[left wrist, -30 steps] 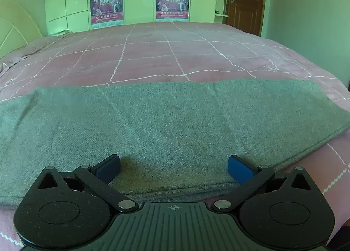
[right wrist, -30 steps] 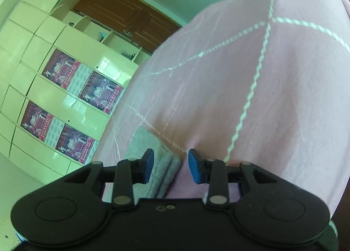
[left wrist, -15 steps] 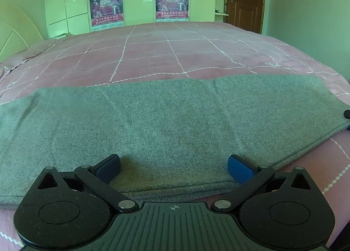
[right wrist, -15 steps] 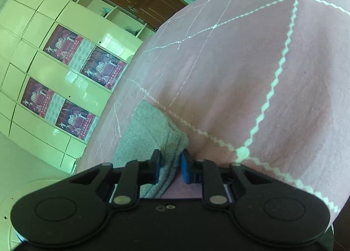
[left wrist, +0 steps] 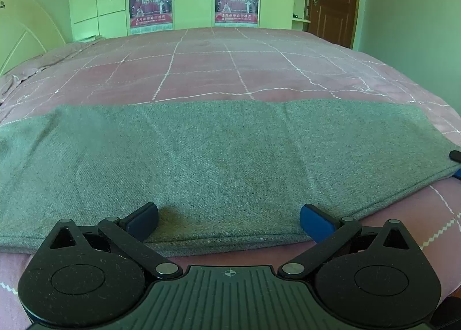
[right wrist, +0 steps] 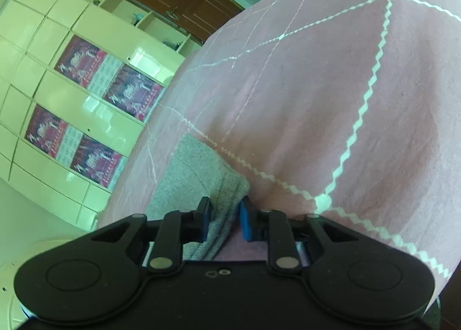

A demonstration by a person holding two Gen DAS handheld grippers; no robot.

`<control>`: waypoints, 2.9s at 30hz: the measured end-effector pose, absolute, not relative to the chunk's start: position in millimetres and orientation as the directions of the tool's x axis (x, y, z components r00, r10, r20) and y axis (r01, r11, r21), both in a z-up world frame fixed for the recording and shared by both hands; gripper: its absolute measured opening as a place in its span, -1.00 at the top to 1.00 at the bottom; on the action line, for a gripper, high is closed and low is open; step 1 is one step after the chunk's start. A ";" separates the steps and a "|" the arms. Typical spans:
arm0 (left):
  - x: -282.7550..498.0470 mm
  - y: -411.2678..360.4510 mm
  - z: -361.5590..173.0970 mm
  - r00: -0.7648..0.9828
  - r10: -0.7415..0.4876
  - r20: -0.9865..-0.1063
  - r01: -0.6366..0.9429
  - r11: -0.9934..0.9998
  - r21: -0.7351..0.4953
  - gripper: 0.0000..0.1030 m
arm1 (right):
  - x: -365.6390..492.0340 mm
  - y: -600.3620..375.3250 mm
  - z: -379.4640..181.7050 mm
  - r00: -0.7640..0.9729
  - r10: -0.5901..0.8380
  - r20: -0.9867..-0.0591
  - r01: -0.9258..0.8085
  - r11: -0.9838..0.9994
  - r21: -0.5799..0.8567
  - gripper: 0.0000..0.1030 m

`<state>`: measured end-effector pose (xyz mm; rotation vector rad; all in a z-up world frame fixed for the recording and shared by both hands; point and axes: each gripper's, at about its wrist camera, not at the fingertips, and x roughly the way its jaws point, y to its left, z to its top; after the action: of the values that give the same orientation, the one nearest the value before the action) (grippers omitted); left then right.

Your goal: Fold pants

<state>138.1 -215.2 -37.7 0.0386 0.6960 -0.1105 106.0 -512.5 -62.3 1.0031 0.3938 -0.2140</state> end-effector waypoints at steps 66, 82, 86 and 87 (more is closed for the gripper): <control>84.6 104.7 -27.6 0.839 0.222 -0.497 -0.303 0.949 -0.089 -1.00 | 166.6 -321.1 12.6 0.863 0.251 -0.438 0.025 0.846 0.533 0.46; 189.7 23.8 -28.6 0.758 0.171 -0.629 -0.182 0.982 0.048 -1.00 | 282.6 -247.4 -0.1 0.772 0.141 -0.620 -0.017 0.980 0.200 1.00; 199.3 30.2 -35.3 0.725 0.184 -0.664 -0.213 0.976 0.038 -1.00 | 270.4 -253.2 7.5 0.823 0.129 -0.553 -0.008 0.976 0.216 0.90; 201.8 27.6 -41.3 0.717 0.188 -0.671 -0.207 0.977 0.052 -1.00 | 275.5 -253.5 -2.7 0.788 0.130 -0.601 0.000 0.977 0.212 0.88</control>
<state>201.8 27.6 -41.3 -0.0273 0.7393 0.2184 275.5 -253.5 -2.7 0.2055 0.6604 0.0705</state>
